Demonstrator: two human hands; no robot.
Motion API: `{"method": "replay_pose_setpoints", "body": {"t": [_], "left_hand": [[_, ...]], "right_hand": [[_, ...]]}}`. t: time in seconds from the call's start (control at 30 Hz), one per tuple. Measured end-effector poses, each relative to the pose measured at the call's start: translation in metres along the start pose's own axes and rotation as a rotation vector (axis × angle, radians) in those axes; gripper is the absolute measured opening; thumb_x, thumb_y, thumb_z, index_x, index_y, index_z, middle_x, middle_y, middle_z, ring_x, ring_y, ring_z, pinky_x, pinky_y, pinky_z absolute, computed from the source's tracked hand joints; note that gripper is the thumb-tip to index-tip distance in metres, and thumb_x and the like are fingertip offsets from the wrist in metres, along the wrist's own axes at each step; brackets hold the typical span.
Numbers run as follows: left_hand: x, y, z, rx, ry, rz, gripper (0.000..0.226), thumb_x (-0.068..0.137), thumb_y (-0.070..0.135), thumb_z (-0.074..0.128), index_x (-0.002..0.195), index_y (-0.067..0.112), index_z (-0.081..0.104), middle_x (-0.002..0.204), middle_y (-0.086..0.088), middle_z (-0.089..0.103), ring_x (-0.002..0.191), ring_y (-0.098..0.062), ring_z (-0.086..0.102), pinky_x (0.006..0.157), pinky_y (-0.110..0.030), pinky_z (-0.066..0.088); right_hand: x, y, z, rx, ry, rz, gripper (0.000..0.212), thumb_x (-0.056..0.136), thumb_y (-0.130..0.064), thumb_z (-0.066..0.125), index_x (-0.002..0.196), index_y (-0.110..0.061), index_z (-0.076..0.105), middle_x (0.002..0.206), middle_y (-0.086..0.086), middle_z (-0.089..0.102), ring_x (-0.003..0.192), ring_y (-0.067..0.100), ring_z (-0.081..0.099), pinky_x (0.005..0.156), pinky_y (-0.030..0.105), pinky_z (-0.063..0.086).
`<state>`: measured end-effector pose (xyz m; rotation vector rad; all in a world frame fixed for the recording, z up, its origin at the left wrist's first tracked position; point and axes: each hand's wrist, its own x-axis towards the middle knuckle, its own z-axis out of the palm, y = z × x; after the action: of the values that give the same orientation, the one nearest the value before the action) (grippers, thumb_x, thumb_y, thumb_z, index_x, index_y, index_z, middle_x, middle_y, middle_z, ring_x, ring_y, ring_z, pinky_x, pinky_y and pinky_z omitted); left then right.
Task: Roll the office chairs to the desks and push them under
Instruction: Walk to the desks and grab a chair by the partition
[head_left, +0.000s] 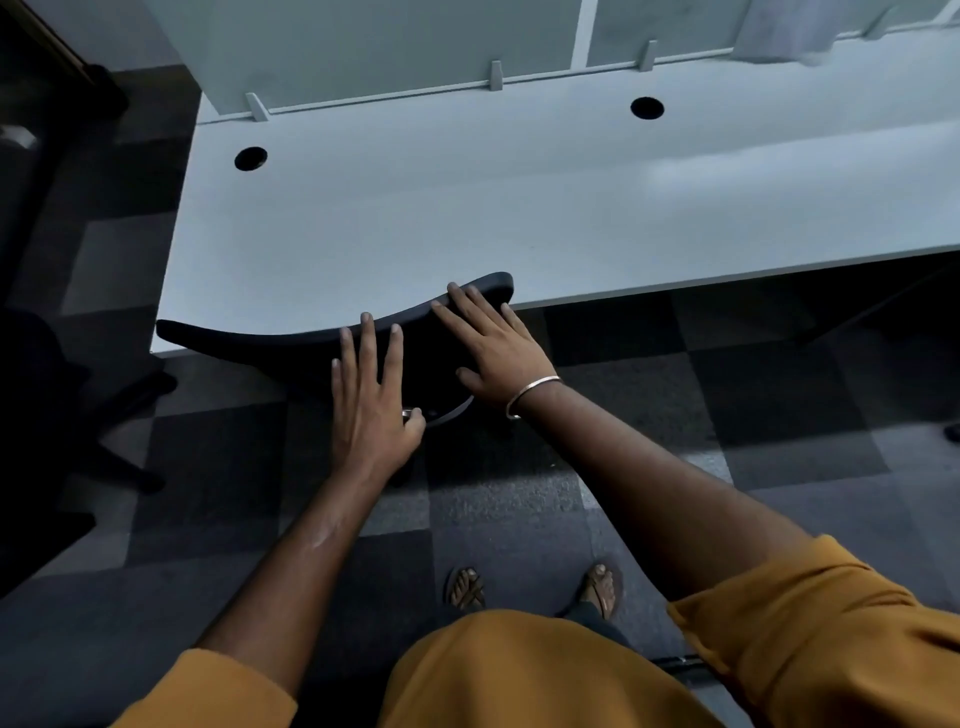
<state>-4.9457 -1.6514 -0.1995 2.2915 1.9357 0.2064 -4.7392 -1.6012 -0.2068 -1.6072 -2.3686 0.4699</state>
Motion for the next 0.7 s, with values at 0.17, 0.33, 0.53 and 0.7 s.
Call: {"method": "replay_pose_setpoints", "body": {"t": [0.17, 0.33, 0.53, 0.7], "left_hand": [[-0.008, 0.039, 0.011, -0.102, -0.033, 0.055, 0.109, 0.078, 0.021, 0.079, 0.166, 0.018, 0.016, 0.174, -0.010, -0.012, 0.161, -0.034, 0.000, 0.127, -0.056, 0.019], [-0.008, 0.087, 0.019, -0.155, -0.111, 0.131, 0.103, 0.082, 0.022, 0.076, 0.166, 0.017, 0.018, 0.175, -0.010, 0.000, 0.159, -0.032, 0.015, 0.127, -0.050, 0.023], [-0.013, 0.165, 0.038, -0.256, -0.282, 0.231, 0.089, 0.089, 0.029, 0.074, 0.164, 0.021, 0.027, 0.173, -0.003, 0.016, 0.155, -0.025, 0.028, 0.124, -0.044, 0.031], [-0.009, 0.235, 0.055, -0.259, -0.357, 0.307, 0.084, 0.092, 0.032, 0.070, 0.163, 0.023, 0.028, 0.170, 0.000, 0.022, 0.154, -0.020, 0.031, 0.123, -0.039, 0.029]], "right_hand": [[-0.052, 0.038, -0.005, 0.150, 0.049, 0.137, 0.083, 0.087, -0.025, 0.063, 0.162, -0.030, 0.029, 0.171, -0.001, 0.022, 0.158, 0.022, 0.019, 0.126, 0.049, 0.024], [-0.111, 0.095, -0.027, 0.165, 0.017, 0.248, 0.076, 0.090, -0.020, 0.064, 0.161, -0.024, 0.035, 0.165, 0.005, 0.037, 0.152, 0.025, 0.034, 0.120, 0.043, 0.035], [-0.187, 0.166, -0.048, 0.179, -0.096, 0.485, 0.069, 0.095, -0.030, 0.062, 0.159, -0.034, 0.035, 0.150, 0.001, 0.052, 0.135, 0.026, 0.051, 0.101, 0.045, 0.050], [-0.247, 0.227, -0.064, 0.205, -0.158, 0.653, 0.068, 0.094, -0.036, 0.064, 0.157, -0.037, 0.037, 0.142, -0.001, 0.058, 0.129, 0.023, 0.057, 0.099, 0.043, 0.052]]}}
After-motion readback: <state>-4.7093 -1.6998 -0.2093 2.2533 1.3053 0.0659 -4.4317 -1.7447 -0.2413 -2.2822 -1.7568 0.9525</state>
